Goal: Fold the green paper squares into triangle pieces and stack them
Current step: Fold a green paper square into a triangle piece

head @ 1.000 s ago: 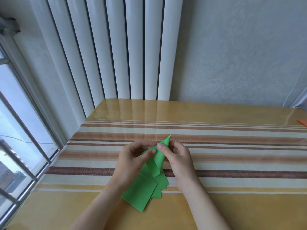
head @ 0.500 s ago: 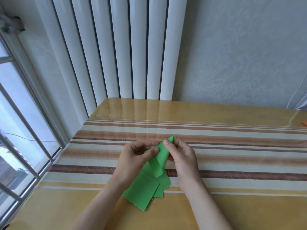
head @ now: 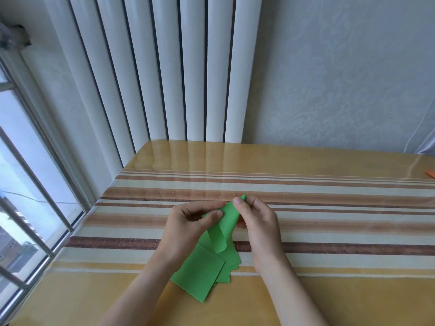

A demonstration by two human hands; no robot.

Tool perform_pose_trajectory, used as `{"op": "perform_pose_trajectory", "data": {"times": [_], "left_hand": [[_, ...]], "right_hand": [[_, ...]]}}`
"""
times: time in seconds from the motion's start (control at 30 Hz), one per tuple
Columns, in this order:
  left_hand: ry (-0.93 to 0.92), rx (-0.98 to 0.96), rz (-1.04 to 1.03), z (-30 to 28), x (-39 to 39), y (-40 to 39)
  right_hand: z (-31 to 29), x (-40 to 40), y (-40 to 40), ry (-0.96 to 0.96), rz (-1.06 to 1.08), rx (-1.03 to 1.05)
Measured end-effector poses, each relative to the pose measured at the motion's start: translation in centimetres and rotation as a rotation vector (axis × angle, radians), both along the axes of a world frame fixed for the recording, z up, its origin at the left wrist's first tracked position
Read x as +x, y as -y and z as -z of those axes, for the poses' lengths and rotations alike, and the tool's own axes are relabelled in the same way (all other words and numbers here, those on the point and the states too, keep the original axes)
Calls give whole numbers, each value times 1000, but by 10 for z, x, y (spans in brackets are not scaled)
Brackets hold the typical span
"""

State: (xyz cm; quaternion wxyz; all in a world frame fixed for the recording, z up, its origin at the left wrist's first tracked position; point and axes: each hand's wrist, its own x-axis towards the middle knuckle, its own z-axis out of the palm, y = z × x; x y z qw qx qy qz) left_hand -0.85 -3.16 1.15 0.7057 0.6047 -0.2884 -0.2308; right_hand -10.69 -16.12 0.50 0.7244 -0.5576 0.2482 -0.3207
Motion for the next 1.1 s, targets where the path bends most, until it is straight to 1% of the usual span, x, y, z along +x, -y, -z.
{"op": "perform_pose_trajectory", "data": {"times": [0.2, 0.57, 0.77, 0.83, 0.93, 1.03, 1.1], "left_hand": [[7, 25, 6, 1, 0, 0], [-114, 41, 21, 1, 2, 0], [-145, 28, 33, -1, 1, 0], [-160, 20, 21, -1, 1, 0], [-184, 5, -7, -1, 1, 1], [-198, -6, -34, -1, 2, 0], [-208, 0, -39, -1, 2, 0]], "right_hand": [[-2, 0, 1, 21, 56, 18], [1, -1, 2, 23, 140, -113], [0, -1, 2, 30, 157, -120], [0, 0, 3, 27, 131, -78], [-1, 0, 0, 19, -1, 9], [-2, -1, -4, 7, -74, 11], [-2, -1, -5, 6, -60, -4]]}}
